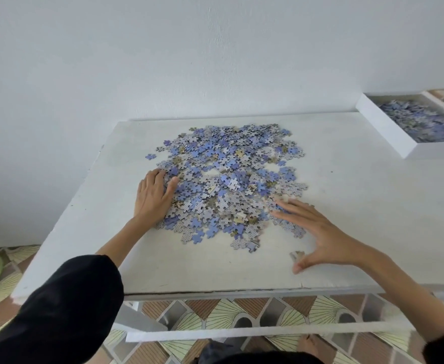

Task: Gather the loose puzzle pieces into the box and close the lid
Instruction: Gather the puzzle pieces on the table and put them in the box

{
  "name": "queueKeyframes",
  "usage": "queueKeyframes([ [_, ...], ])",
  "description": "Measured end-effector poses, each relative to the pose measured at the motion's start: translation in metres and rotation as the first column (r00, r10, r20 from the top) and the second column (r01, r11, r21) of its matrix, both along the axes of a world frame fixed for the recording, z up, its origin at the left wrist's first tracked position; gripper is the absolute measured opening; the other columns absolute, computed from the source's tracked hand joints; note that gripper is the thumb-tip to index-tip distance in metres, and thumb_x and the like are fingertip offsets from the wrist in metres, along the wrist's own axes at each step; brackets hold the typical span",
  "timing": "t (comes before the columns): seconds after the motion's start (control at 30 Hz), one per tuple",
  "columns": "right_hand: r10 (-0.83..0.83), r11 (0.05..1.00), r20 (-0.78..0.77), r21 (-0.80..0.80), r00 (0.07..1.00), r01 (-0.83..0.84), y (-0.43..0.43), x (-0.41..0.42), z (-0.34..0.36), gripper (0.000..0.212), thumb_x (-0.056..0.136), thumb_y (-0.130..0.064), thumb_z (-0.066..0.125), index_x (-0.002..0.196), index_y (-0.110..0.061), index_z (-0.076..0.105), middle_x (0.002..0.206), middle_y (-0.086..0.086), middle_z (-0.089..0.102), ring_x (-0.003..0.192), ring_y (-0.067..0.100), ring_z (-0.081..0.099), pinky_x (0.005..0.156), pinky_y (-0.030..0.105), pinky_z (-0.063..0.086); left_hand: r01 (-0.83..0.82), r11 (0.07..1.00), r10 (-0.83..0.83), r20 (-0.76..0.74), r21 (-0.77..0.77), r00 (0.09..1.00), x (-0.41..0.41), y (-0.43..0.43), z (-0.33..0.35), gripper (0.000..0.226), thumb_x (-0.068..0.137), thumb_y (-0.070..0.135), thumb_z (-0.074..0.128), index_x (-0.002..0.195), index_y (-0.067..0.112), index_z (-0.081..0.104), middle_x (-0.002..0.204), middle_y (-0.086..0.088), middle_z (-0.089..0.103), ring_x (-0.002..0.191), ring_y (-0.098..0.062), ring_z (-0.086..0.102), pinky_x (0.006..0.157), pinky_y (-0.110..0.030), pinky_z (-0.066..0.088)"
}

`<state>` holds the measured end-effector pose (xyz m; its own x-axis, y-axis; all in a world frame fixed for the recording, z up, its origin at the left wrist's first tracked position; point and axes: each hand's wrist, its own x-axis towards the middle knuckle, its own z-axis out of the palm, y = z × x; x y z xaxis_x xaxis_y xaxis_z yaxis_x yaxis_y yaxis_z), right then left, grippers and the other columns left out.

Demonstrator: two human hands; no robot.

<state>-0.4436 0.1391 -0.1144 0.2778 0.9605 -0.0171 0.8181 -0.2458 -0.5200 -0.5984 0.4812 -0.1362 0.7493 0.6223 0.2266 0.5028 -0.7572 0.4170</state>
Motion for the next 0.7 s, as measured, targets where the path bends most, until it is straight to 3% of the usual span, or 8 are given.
queueKeyframes([
  [0.17, -0.104, 0.994, 0.073, 0.023, 0.992, 0.103, 0.007, -0.001, -0.01, 0.089, 0.059, -0.089, 0.036, 0.136, -0.051, 0.013, 0.151, -0.025, -0.002, 0.139, -0.004, -0.009, 0.115, 0.034, 0.001, 0.001, 1.0, -0.001, -0.007, 0.014, 1.0, 0.001, 0.001, 0.0, 0.062, 0.097, 0.049, 0.024, 0.137, 0.004, 0.036, 0.141, -0.013, 0.038, 0.131, -0.026, 0.034, 0.11, -0.038, 0.023],
  [0.33, -0.173, 0.981, 0.123, 0.108, 0.977, 0.16, 0.024, 0.004, -0.015, 0.077, 0.07, -0.084, 0.025, 0.137, -0.045, 0.018, 0.151, -0.019, 0.005, 0.14, 0.002, 0.0, 0.114, 0.03, 0.004, -0.007, 1.0, 0.008, -0.02, 0.013, 1.0, 0.002, -0.001, 0.001, 0.061, 0.097, 0.048, 0.025, 0.138, 0.004, 0.035, 0.143, -0.014, 0.036, 0.132, -0.026, 0.032, 0.112, -0.039, 0.021],
  [0.47, -0.245, 0.949, 0.081, 0.227, 0.966, 0.221, 0.037, 0.008, -0.012, 0.072, 0.075, -0.074, 0.034, 0.135, -0.034, 0.038, 0.145, -0.015, 0.026, 0.135, 0.002, 0.017, 0.113, 0.031, 0.012, 0.014, 1.0, -0.015, -0.01, -0.022, 1.0, 0.003, -0.008, 0.004, 0.059, 0.097, 0.046, 0.027, 0.139, 0.005, 0.035, 0.143, -0.012, 0.036, 0.132, -0.025, 0.032, 0.111, -0.038, 0.022],
  [0.57, -0.266, 0.918, 0.043, 0.315, 0.963, 0.24, 0.041, 0.012, -0.01, 0.061, 0.076, -0.064, 0.047, 0.127, -0.031, 0.05, 0.137, -0.017, 0.038, 0.132, 0.003, 0.03, 0.114, 0.039, 0.011, 0.05, 0.987, -0.042, 0.054, -0.156, 0.998, 0.006, -0.007, 0.008, 0.056, 0.097, 0.043, 0.031, 0.14, 0.007, 0.033, 0.145, -0.011, 0.032, 0.133, -0.024, 0.032, 0.111, -0.039, 0.025],
  [0.7, -0.27, 0.871, -0.036, 0.416, 0.962, 0.26, 0.048, 0.033, -0.001, 0.052, 0.081, -0.061, 0.046, 0.121, -0.03, 0.055, 0.131, -0.015, 0.046, 0.124, 0.001, 0.039, 0.11, 0.039, 0.022, 0.014, 0.981, 0.014, 0.142, -0.195, 0.99, 0.014, 0.01, 0.019, 0.052, 0.098, 0.039, 0.033, 0.14, 0.008, 0.034, 0.148, -0.013, 0.028, 0.133, -0.029, 0.032, 0.11, -0.051, 0.026],
])
